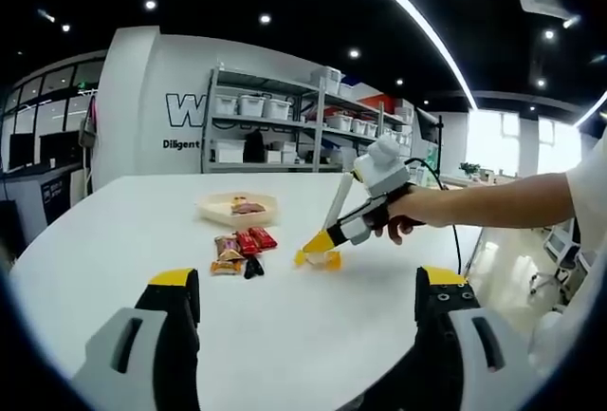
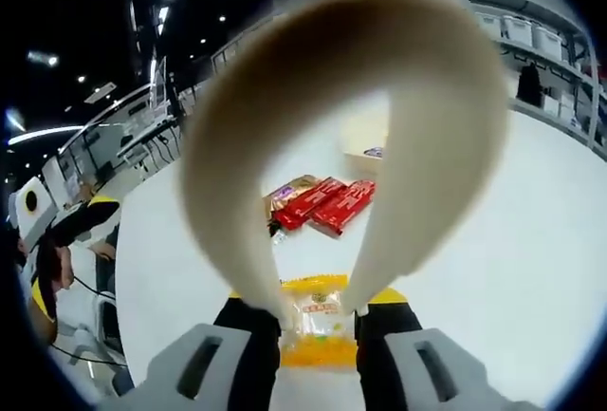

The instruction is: Place the target food into the container with the food tongs after gripping and lifting it, then release it inside without dropping or visibly crushing the food.

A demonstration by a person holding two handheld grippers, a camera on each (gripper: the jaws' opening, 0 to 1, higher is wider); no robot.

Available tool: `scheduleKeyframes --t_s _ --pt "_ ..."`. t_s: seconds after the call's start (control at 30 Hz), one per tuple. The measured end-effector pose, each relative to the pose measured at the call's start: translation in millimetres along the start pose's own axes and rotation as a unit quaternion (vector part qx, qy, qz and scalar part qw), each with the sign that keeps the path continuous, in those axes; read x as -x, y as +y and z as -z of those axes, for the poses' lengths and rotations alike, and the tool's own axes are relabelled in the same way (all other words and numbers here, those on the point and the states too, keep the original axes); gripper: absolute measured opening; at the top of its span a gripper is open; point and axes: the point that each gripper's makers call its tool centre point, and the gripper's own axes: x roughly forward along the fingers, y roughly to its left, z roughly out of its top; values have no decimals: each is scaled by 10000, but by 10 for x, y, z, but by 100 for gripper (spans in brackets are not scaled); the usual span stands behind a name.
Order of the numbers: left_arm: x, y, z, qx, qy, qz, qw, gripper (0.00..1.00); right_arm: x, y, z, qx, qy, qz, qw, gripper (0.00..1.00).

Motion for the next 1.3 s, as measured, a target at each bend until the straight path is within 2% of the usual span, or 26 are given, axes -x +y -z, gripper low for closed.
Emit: scheduleKeyframes --t_s 0.23,0.3,0.37,0.53,0.63,0.67,0.73,0.8,0.83,0.87,1.07,1.3 --pt "-28 -11 -9 26 -28 28 10000 91 -17 -2 23 -133 -30 37 9999 21" --pt "-35 -11 2 36 -24 25 10000 91 -12 21 49 -535 13 -9 9986 19" --pt "-40 -15 19 39 -3 28 10000 91 -13 51 49 -518 46 -165 9985 17" --pt "-50 -29 25 87 -37 54 9999 91 -8 59 39 -466 42 -27 9989 14" --pt "-57 -36 43 54 5 69 10000 91 10 46 12 -1001 -16 -109 9949 13" --pt "-56 -35 41 52 5 73 10000 91 16 49 -33 -1367 -96 -249 9903 13" --pt "-53 -24 20 63 -9 85 9999 91 39 36 -106 -1542 -216 -314 9873 13" --pt "-44 -6 -6 31 -31 71 10000 90 98 5 -225 -1343 -386 -262 9898 13" --pt "-43 -2 -9 28 -33 66 10000 90 109 10 -237 -1354 -383 -271 9897 13" --pt "-37 11 -21 29 -38 54 10000 90 152 -1 -340 -1387 -503 -288 9886 14" --pt "-36 24 -64 35 -105 43 9999 90 292 -94 -691 -1245 -791 -244 9888 15" --pt "-110 75 -7 81 -54 36 9999 91 349 -254 -1099 -992 -992 -103 9901 16"
